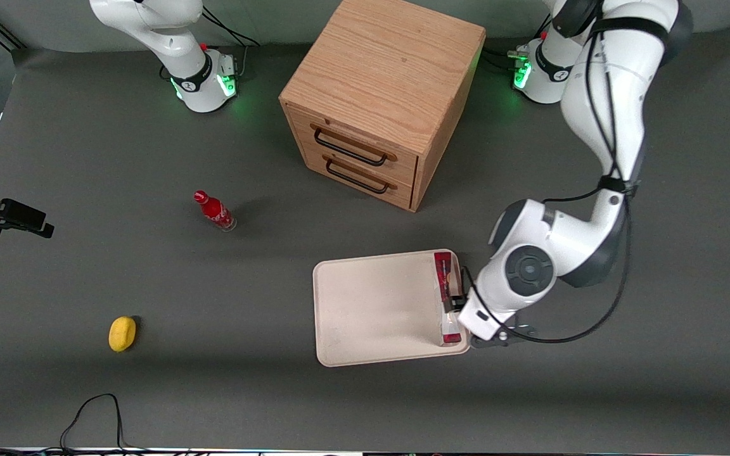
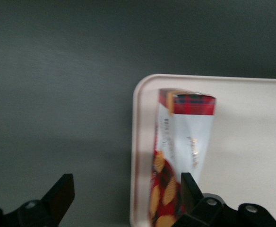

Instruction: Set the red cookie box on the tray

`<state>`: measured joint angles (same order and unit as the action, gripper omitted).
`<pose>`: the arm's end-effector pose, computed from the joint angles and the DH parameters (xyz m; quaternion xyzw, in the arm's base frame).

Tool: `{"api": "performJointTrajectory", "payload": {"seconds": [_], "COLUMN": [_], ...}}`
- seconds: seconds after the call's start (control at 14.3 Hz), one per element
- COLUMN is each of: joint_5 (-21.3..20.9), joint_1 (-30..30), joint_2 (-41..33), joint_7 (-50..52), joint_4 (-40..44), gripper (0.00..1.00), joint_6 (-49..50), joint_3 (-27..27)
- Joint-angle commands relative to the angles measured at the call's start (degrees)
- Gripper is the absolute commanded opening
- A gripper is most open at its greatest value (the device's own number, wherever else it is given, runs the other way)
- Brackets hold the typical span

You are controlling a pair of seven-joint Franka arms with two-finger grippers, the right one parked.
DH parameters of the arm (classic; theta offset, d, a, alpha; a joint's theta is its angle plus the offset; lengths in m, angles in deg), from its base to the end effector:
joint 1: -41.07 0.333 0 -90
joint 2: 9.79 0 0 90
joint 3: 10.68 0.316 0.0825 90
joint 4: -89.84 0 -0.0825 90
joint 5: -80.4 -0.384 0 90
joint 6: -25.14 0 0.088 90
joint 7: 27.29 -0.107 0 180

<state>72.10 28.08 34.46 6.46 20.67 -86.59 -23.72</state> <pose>0.6966 -0.2782 0.3243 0.9974 0.0710 -0.0109 0.0077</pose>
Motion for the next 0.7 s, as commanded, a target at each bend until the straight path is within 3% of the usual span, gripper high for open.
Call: {"api": "performJointTrajectory", "payload": {"seconds": [0.0,0.21,0.42,0.63], "joint_5": [-0.5,-0.4,-0.2,4.5], "joint_1": [1.1,3.7,7.7,15.6], "joint_2": [-8.1,-14.3,-24.0,-30.9], "joint_7": [-2.9,-3.4,-5.5,-12.2], "joint_4": [-4.6,-7.7,-16.2,-22.3], "gripper": [1.0,1.0,1.0,1.0], "joint_6": [5.2,10.9,12.2,13.3], "joint_3": [-0.1,-0.2,-0.3,-0.3]}}
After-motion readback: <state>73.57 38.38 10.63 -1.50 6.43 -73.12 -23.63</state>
